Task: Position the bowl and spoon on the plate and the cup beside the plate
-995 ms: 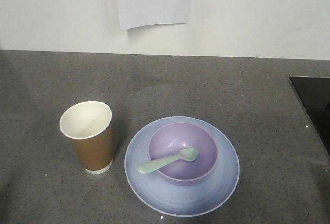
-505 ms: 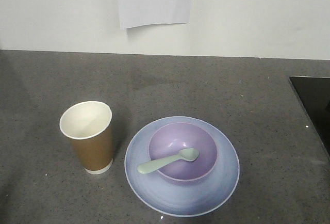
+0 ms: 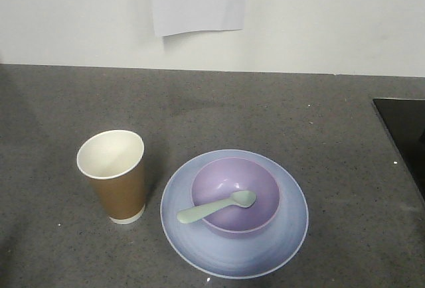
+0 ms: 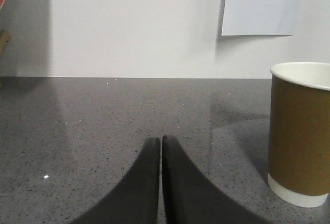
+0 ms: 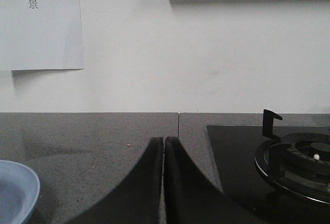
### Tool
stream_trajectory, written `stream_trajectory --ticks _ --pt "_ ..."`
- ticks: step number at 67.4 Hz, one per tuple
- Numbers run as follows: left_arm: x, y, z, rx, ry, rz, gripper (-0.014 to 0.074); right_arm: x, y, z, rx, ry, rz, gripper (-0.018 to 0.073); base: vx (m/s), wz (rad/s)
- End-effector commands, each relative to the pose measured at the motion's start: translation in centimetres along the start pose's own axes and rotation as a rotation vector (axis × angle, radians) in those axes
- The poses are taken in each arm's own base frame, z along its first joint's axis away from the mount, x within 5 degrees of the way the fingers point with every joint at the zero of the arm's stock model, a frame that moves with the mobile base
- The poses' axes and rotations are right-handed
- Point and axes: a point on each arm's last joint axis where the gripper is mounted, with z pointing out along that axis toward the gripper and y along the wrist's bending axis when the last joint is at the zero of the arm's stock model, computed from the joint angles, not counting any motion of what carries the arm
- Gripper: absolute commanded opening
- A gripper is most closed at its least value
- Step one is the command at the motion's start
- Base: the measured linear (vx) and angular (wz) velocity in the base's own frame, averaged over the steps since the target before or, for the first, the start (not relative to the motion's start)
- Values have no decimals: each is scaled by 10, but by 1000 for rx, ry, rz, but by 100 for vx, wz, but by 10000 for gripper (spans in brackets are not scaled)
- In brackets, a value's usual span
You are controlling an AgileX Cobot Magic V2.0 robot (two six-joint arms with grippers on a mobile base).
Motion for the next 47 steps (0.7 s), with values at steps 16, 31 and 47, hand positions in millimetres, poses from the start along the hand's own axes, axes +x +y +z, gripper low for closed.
stream_trajectory --ticks 16,31,47 --pt "1 0 0 1 -66 -17 -6 -5 1 -1 -16 -79 -3 -4 0 0" --pt "1 0 0 1 -66 -17 -6 -5 1 -1 -16 -78 -3 -4 0 0" --pt "1 0 0 1 -66 -17 -6 -5 1 -1 -16 -78 -3 -4 0 0"
